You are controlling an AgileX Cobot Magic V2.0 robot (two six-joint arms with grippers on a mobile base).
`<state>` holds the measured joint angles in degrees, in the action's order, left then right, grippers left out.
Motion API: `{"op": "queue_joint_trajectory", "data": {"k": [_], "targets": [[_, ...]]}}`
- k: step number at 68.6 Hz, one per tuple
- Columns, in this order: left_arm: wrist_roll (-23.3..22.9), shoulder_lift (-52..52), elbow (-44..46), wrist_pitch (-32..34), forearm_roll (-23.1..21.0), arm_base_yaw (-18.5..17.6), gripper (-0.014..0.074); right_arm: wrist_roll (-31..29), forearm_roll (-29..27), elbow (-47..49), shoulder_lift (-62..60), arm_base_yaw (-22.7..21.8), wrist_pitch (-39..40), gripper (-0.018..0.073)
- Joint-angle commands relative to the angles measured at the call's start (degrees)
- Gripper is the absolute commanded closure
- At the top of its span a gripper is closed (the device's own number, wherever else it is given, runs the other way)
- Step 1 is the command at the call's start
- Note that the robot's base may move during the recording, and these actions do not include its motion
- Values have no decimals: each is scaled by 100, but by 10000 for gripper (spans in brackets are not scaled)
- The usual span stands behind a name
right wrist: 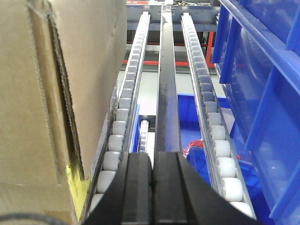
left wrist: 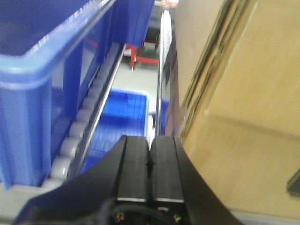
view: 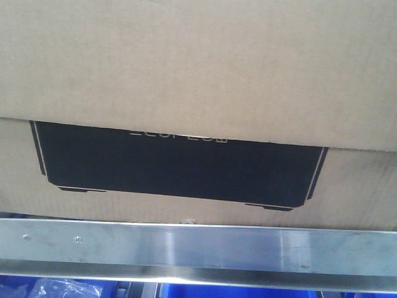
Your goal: Grab box from left shelf to table start
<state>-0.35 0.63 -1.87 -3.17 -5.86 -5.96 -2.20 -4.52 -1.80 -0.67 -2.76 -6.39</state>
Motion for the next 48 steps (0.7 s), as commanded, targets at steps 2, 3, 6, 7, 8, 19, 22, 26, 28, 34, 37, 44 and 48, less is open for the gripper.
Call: {"op": "queue_joint_trajectory", "data": {"k": [2, 3, 6, 7, 8, 19, 22, 26, 28, 34, 37, 44, 48], "targets": [[-1, 100, 83, 987, -95, 10, 696, -14, 30, -15, -48, -22, 539, 501], [-1, 100, 93, 1020, -95, 10, 696, -14, 30, -15, -48, -22, 539, 501], [-1, 89, 210, 1081, -95, 10, 696, -14, 30, -15, -48, -22, 539, 501], [-1, 76, 259, 1081, -95, 10, 696, -14, 30, -15, -48, -22, 539, 501], [-1, 65, 317, 1058, -95, 10, 696, -14, 30, -15, -48, -22, 539, 501], [-1, -257, 1353, 101, -28, 10, 694, -14, 30, -15, -48, -22, 539, 501], [-1, -421, 1690, -106, -2, 10, 689, -14, 30, -15, -48, -22, 539, 501], [-1, -613, 2048, -337, 112, 10, 656, -14, 30, -15, -48, -22, 539, 501], [-1, -740, 2253, -420, 138, 10, 614, -14, 30, -15, -48, -22, 539, 501], [-1, -1079, 2713, -653, 202, 10, 454, -14, 30, -15, -48, -22, 539, 501], [-1, -1267, 2936, -781, 202, 10, 354, -14, 30, -15, -48, -22, 539, 501], [-1, -1718, 3490, -1272, 202, 10, 246, -14, 30, -15, -48, -22, 539, 501], [35, -2035, 3835, -1589, 202, 10, 250, -14, 30, -15, -48, -22, 539, 501]]}}
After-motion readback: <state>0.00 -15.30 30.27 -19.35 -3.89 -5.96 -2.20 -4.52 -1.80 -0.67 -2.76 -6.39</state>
